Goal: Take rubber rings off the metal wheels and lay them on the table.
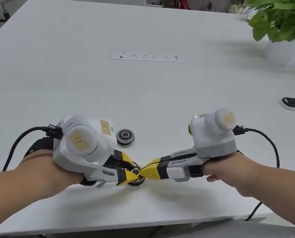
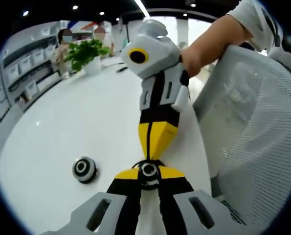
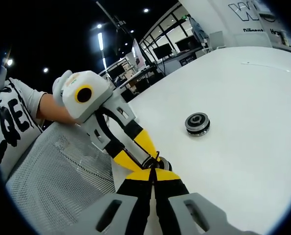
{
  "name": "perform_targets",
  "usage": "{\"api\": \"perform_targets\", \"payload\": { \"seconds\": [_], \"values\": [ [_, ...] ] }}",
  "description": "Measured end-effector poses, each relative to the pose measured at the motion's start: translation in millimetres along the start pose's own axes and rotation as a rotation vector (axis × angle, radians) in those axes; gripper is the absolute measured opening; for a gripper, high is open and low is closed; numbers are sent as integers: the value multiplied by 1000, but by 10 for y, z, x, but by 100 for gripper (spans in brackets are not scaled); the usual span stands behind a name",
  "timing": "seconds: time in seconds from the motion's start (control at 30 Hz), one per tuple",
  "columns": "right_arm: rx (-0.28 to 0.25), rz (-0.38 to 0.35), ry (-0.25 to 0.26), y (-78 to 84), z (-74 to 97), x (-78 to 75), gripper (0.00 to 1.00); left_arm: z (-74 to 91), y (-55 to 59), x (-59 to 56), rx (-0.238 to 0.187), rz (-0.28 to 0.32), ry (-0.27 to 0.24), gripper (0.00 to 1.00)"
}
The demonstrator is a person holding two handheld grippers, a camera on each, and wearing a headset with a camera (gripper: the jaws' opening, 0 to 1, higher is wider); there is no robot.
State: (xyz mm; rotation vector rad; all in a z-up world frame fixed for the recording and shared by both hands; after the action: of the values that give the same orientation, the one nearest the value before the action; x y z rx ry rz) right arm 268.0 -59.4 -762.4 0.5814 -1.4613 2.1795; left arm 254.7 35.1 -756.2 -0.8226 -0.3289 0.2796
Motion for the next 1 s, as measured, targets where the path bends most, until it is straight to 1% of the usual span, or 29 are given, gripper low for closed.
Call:
{"api": "perform_targets", "payload": {
  "seconds": [0.03, 0.07, 0.13, 0.3, 0.47, 0.57, 0.77, 0.9, 0.97, 1.0],
  "values": [
    [-1, -1, 0, -1, 0, -1, 0, 0, 0, -2, -5, -23, 4, 13],
    [-3, -2, 0, -1, -2, 6, 0, 1, 0, -3, -6, -26, 5, 13],
    [-1, 0, 0, 3, -2, 5, 0, -2, 2, 0, -6, -20, 5, 13],
    [-6, -1, 1, -6, 2, 0, 0, 6, 6, 4, -9, -28, 16, 14],
    [-17, -4, 0, -16, 10, -2, 0, 62, 26, 12, -14, -17, 40, 16],
    [-18, -6, -1, -16, 11, -2, 0, 100, 17, 14, -21, -25, 43, 18],
    [-25, -8, 1, -22, 21, 0, 0, 188, -23, 15, -49, 25, 59, 24],
    [-26, -8, -1, -24, 19, 5, 0, 248, -33, 18, -60, 25, 57, 26],
    [-27, -8, -2, -26, 18, 6, 0, 276, -37, 24, -66, 30, 53, 28],
    [-27, -9, -4, -25, 16, 6, 0, 297, -41, 35, -71, 34, 43, 30]
  ]
}}
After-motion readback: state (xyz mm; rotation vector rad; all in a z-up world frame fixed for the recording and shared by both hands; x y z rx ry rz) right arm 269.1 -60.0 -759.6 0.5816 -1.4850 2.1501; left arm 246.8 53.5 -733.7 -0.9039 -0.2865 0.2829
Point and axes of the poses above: the centre of the closed fingertips' face, and the gripper's own axes: z roughly backward along the fingers, x roughly to its left, y roughly out of its underside, the point moved 6 cm from there along z, roughly backward along the fingers, and after that the axes turned 11 degrees about -y, right-handed, at the moved point
